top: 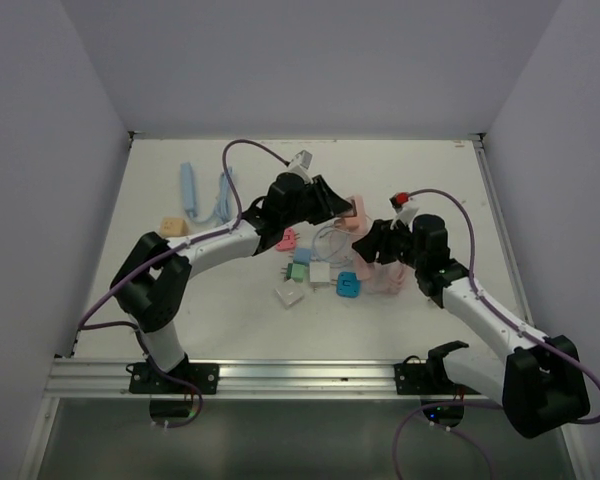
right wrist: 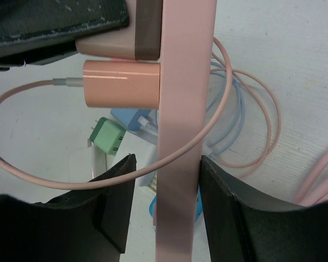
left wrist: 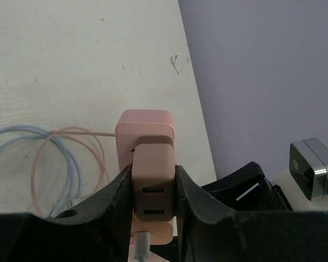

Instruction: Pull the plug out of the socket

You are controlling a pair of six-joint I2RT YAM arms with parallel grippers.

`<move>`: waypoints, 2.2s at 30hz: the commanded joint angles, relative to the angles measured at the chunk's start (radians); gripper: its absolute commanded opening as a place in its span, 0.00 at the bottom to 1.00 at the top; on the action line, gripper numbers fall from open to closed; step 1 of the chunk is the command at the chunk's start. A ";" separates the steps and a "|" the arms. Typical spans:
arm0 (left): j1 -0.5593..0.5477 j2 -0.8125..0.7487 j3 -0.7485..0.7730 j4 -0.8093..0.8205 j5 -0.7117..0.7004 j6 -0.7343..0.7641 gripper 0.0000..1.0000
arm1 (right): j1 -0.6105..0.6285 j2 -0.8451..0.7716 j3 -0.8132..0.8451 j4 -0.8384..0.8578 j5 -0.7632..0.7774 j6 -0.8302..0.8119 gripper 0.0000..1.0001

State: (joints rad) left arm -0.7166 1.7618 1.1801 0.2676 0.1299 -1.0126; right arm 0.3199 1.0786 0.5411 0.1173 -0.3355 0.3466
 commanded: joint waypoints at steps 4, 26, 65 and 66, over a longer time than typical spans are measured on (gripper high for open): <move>-0.040 -0.032 0.001 0.097 -0.001 -0.043 0.00 | 0.005 0.038 0.040 0.114 0.035 0.025 0.53; -0.057 -0.139 -0.076 0.085 -0.058 0.031 0.00 | 0.002 0.087 0.049 0.007 0.217 0.034 0.00; 0.253 -0.439 -0.608 0.021 -0.047 0.178 0.02 | -0.108 0.000 0.010 -0.002 0.073 0.068 0.00; 0.255 -0.443 -0.620 0.018 -0.055 0.180 0.02 | -0.108 0.003 0.011 -0.001 0.067 0.068 0.00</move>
State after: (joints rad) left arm -0.4709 1.3636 0.5941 0.2447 0.0742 -0.8776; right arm 0.2146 1.1069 0.5472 0.0357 -0.2195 0.4137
